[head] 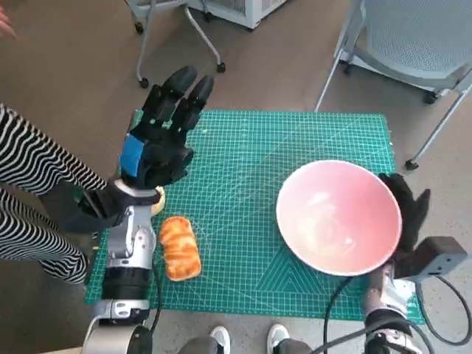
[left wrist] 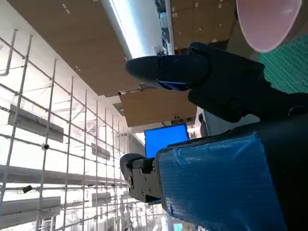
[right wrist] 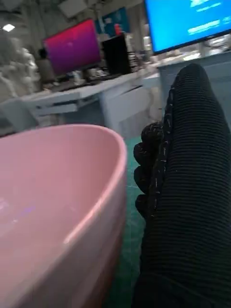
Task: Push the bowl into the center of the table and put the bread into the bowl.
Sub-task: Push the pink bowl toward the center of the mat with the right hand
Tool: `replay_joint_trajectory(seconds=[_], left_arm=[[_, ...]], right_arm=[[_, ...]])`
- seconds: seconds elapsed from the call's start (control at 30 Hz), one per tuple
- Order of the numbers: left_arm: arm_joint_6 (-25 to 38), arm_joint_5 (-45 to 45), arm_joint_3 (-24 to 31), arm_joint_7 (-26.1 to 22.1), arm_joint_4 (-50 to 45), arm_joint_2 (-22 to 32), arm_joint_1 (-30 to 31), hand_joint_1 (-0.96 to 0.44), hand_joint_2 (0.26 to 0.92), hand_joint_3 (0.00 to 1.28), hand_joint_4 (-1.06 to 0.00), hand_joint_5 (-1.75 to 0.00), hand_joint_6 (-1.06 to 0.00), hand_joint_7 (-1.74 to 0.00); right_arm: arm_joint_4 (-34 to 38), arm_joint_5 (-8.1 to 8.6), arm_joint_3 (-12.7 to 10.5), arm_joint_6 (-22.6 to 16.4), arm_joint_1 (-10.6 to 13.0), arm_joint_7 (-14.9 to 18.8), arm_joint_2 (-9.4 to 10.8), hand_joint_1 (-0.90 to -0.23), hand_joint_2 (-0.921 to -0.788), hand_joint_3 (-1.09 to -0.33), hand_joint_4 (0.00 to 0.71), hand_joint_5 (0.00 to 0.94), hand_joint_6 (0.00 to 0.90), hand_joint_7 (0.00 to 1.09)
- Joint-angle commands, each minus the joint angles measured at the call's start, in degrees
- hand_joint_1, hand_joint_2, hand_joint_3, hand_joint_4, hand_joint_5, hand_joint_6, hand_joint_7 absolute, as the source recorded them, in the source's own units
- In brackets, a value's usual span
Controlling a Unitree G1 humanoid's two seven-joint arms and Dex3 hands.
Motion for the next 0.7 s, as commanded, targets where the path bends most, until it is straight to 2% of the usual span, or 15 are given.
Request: replay_joint_trajectory(seconds=[0.03,0.17,0.57,0.7], left_arm=[[-0.19,0.46,0.14,0.37,-1.36,1.03,1.09,-0.63,0.921,0.37,-0.06,-0.10,0.00,-0.42],[-0.46,0.80,0.13,0.77,-1.65,1.48,1.67,-0.63,0.921,0.38,-0.06,-0.09,0.00,-0.41],[0.00,0.68,0.19,2.57,-3.86,2.23,3.60,-0.64,0.921,0.39,-0.06,-0.08,0.00,-0.41],[-0.02,0.47,0.53,3.20,-4.49,2.25,4.38,-0.65,0.921,0.38,-0.07,-0.07,0.00,-0.41]], right_arm=[[0.53,0.06,0.81,0.90,-1.12,1.21,1.71,-0.581,-0.921,-0.822,0.179,0.007,0.159,0.37],[0.68,0.08,1.24,1.31,-2.82,2.03,2.63,-0.584,-0.921,-0.820,0.174,0.003,0.160,0.37],[1.45,-1.07,3.28,3.46,-7.89,1.33,4.81,-0.589,-0.921,-0.824,0.153,0.002,0.143,0.37],[2.31,-1.49,4.00,5.45,-10.67,0.89,6.07,-0.565,-0.921,-0.847,0.152,0.001,0.132,0.37]])
